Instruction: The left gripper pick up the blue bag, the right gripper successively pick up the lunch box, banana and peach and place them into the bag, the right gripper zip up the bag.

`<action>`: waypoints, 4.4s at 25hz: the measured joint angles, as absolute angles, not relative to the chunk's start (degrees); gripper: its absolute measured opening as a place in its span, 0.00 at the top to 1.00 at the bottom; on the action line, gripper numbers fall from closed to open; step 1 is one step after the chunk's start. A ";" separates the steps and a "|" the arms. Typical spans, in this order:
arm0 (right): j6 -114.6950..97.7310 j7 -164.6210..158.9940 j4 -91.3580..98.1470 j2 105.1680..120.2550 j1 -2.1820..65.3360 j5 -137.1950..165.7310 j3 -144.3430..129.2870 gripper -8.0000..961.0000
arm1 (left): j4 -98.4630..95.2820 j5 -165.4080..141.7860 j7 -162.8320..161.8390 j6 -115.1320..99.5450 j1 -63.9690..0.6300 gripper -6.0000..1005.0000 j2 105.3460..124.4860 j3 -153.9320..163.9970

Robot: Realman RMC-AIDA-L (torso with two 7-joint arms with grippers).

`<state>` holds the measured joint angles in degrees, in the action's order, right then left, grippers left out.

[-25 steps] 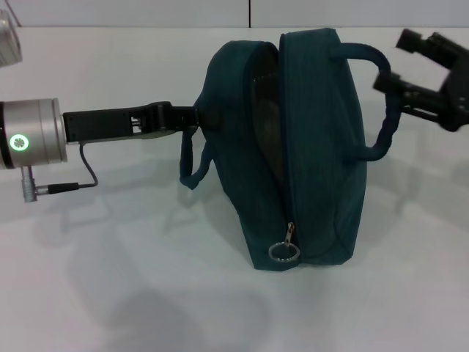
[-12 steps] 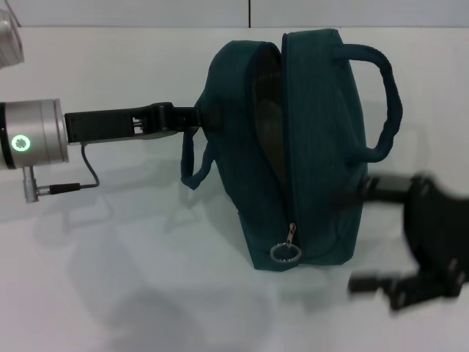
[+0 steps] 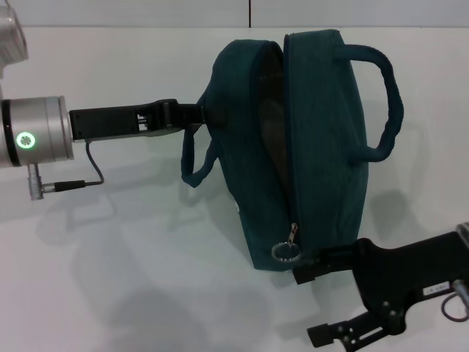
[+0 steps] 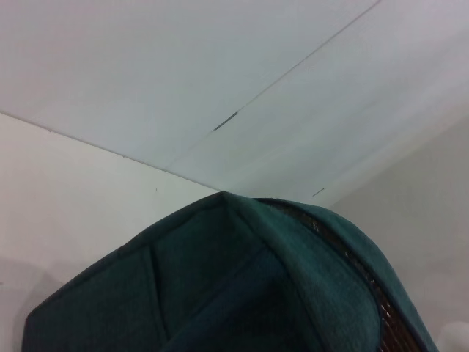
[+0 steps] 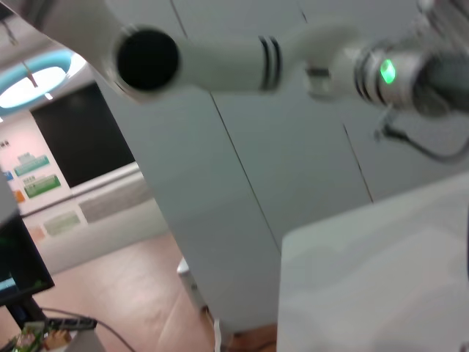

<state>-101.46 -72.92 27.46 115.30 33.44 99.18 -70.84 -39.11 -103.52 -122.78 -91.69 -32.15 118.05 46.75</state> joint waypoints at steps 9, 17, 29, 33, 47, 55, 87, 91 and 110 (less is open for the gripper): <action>-93.64 -74.99 25.97 115.79 35.21 99.86 -72.18 0.17 | -39.02 -103.30 -122.78 -91.66 -32.17 0.89 118.03 46.75; -91.70 -73.14 26.29 116.15 35.16 96.00 -72.17 0.17 | -39.02 -103.19 -122.78 -91.66 -32.17 0.88 118.03 46.76; -86.90 -69.82 25.91 116.20 33.79 87.63 -75.74 0.18 | -39.02 -103.13 -122.70 -91.67 -31.81 0.88 118.00 46.76; -88.46 -69.39 25.99 116.06 33.27 86.92 -76.43 0.18 | -39.02 -103.13 -122.69 -91.67 -31.71 0.88 117.87 46.76; -86.07 -69.70 25.94 115.95 30.96 86.01 -73.74 0.48 | -39.02 -103.12 -122.69 -91.67 -31.68 0.88 117.68 46.67; -84.12 -69.55 25.85 115.89 29.42 83.16 -73.74 0.64 | -39.02 -103.09 -122.69 -91.67 -31.53 0.88 117.65 46.67; -91.74 -67.59 33.33 115.33 22.15 81.70 -66.98 0.98 | -39.02 -103.09 -122.62 -91.67 -31.74 0.88 117.75 46.67; -93.96 -64.91 33.11 115.51 23.20 79.98 -67.33 0.98 | -39.02 -102.17 -121.74 -92.18 -31.97 0.88 117.95 46.67; -92.02 -64.60 32.06 115.63 29.27 79.95 -69.01 0.98 | -32.37 -91.68 -99.20 -97.02 -29.21 0.50 115.83 43.56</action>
<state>-92.02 -64.60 32.06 115.63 29.27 79.95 -69.01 -32.37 -91.68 -99.20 -97.02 -29.21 115.83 43.56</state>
